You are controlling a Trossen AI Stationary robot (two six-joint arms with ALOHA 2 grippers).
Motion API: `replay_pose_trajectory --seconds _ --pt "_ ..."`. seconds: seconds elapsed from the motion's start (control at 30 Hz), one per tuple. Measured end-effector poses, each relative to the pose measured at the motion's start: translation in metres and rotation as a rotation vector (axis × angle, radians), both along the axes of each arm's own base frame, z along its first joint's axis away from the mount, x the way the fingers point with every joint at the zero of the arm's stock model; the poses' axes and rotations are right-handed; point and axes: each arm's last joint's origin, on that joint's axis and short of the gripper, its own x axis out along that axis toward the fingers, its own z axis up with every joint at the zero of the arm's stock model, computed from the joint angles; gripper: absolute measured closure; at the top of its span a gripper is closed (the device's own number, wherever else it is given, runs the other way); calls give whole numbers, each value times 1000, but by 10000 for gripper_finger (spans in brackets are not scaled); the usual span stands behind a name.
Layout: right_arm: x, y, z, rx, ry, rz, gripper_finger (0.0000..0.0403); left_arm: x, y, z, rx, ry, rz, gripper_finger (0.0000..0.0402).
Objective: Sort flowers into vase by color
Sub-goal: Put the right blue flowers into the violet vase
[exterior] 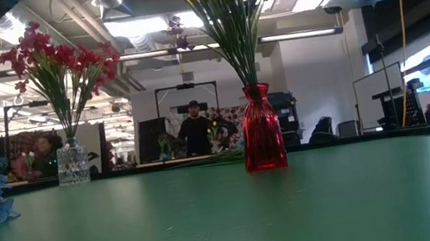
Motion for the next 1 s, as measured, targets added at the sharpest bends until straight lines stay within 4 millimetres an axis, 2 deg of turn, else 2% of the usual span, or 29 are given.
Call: replay_pose_trajectory --seconds 0.13,0.2,0.3,0.47,0.57,0.63,0.73,0.9,1.0 --pt "-2 2 0 -20 -7 -69 173 0 0 0 37 0 -56 387" --pt "-1 1 1 -1 -20 -98 173 0 0 0 44 -2 -52 393" --pt "-1 2 5 97 -66 -119 173 0 0 0 53 -2 -56 370" --pt "0 2 12 232 -153 -132 173 -1 -1 0 45 8 -146 305" --pt "3 13 12 257 -192 -99 173 -1 -2 0 62 10 -203 271" --pt "8 24 5 258 -200 -87 173 -1 -2 -1 69 11 -213 257" --pt "12 42 -6 252 -205 -92 173 -1 -2 -1 69 12 -212 247" --pt "-3 69 12 270 -243 -66 173 -1 -1 -1 68 17 -203 250" --pt "-15 91 10 315 -202 -26 173 -1 -1 -1 52 18 -180 255"
